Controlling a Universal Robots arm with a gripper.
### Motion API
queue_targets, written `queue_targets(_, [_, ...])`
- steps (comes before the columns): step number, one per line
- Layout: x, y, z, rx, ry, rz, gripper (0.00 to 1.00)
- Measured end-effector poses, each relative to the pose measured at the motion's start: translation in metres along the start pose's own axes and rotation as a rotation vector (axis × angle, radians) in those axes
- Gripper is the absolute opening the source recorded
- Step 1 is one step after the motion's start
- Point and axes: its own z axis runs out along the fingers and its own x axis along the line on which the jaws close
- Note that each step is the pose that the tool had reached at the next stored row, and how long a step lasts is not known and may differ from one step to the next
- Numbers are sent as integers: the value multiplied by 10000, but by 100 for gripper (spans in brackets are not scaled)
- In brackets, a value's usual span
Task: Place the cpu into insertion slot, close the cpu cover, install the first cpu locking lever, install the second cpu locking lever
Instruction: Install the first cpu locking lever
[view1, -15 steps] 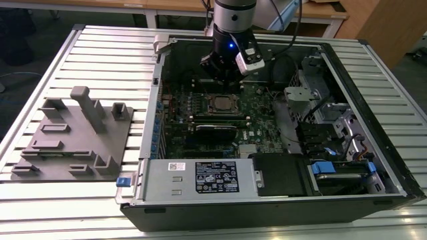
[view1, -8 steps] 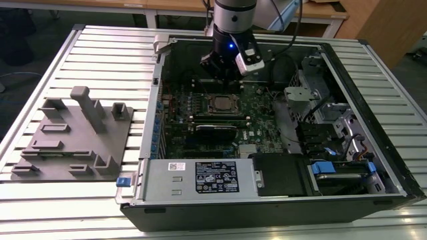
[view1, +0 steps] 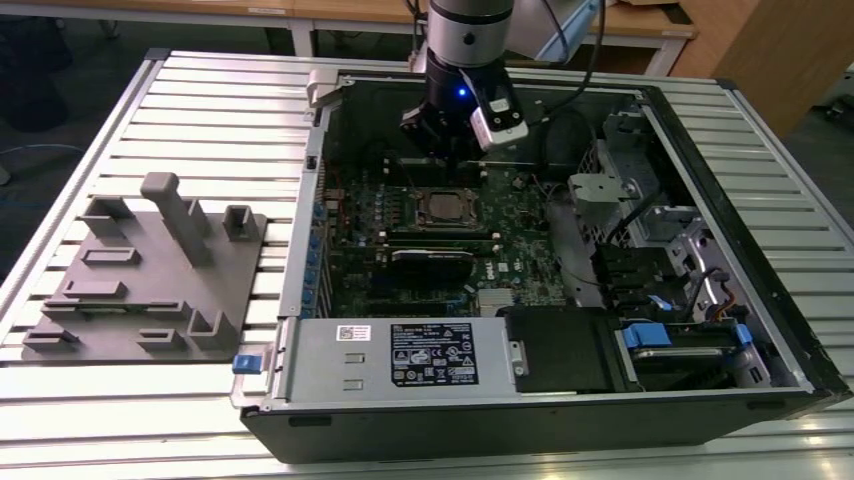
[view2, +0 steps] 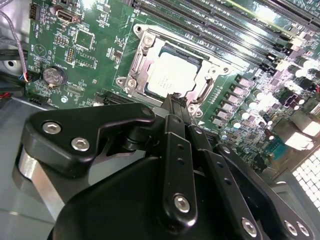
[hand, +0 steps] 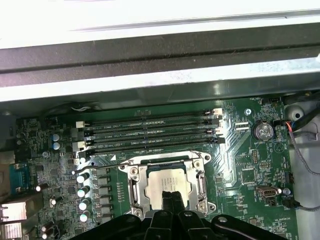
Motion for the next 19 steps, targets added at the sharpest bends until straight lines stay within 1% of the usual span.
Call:
queue_targets(1, [0, 0, 0, -5, 1, 0, 11])
queue_targets(3, [0, -1, 0, -59, 6, 1, 11])
queue_targets(5, [0, -2, 0, -144, 17, 5, 11])
queue_targets(7, [-1, -3, 0, -248, 30, 8, 11])
queue_targets(8, [0, -3, 0, -275, 33, 11, 11])
queue_targets(19, [0, -3, 0, -282, 33, 10, 11])
